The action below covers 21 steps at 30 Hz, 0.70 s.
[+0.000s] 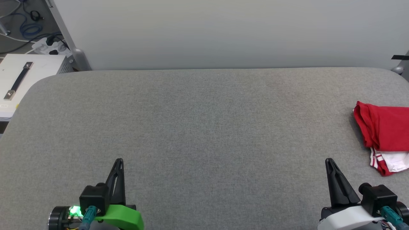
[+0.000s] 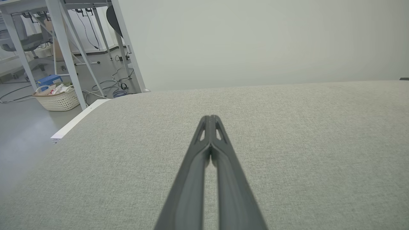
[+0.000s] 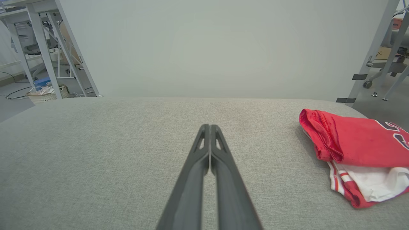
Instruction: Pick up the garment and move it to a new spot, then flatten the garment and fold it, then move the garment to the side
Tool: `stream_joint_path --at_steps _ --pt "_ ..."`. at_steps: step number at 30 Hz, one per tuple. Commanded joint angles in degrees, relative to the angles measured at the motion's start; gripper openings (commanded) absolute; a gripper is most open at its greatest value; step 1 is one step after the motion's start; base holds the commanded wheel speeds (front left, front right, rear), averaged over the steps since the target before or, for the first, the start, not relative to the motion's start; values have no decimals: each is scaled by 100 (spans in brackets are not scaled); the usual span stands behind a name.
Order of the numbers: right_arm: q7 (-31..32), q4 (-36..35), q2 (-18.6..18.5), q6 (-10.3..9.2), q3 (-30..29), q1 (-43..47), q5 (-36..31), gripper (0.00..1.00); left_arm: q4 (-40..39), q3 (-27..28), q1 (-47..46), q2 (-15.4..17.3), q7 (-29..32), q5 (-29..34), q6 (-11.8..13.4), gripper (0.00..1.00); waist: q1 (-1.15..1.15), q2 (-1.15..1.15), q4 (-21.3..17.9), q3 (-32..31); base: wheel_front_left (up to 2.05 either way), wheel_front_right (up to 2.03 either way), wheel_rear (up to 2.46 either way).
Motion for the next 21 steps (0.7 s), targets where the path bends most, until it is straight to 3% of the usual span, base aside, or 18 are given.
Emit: stream_joint_path --at_steps 1,21 --pt "34 24 28 -1 0 -120 -55 0 -24 28 -119 -45 41 63 2 0 0 0 -4 -1 0 0 0" --pt "260 78 44 -2 -3 -272 -188 0 -65 52 -214 -87 271 104 2 0 0 0 -67 -9 0 0 0"
